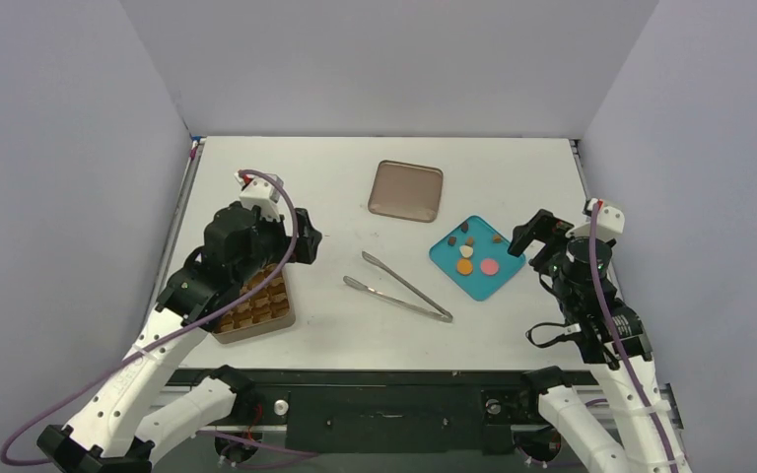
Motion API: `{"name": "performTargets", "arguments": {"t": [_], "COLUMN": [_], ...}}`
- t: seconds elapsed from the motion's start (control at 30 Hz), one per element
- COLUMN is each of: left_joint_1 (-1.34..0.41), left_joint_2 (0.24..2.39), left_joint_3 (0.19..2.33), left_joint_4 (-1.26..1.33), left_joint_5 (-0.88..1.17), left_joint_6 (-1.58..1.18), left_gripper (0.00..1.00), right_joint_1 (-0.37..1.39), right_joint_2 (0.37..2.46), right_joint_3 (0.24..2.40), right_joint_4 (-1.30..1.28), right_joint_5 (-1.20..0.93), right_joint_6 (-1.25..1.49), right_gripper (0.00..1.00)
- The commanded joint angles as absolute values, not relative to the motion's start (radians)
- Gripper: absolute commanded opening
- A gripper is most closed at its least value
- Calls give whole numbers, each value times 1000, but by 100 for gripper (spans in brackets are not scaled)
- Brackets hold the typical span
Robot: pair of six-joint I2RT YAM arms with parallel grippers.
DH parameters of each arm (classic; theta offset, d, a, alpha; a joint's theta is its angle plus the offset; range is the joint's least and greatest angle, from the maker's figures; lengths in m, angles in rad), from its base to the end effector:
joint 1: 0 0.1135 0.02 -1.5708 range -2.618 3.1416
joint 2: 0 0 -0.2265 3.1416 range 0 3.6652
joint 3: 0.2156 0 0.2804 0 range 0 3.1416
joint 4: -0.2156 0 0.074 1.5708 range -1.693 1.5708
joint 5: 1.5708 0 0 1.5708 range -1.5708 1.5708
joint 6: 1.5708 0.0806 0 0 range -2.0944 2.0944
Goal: Pack the cookies
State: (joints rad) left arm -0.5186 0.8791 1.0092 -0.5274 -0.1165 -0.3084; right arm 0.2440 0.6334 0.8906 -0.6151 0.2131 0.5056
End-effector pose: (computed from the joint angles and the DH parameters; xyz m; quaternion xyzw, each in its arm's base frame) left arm 0.2490 -0.1313 0.3233 0.0552 0.8301 -0.1777 0.5256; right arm 0.2275 0.0391 0.3217 0.1667 0.8021 0.1262 0.5594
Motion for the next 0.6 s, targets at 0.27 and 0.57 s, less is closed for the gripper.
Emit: {"name": "performTargets", "arguments": {"t": [0.27,0.57], "left_joint_1": [-512,-512], "left_joint_2": [837,841], "left_joint_3": [980,972], "left_joint_4": [-519,-524], "left_joint_5": [-210,-247], "left_joint_6": [-304,-316], "left_gripper": [97,97], "right_joint_1": [255,338], "right_joint_2": [603,682], "right_joint_3": [926,948], "right_joint_4": [-587,-573], "right_joint_5": [175,215], "right_joint_6": [423,408], "right_gripper": [96,94]}}
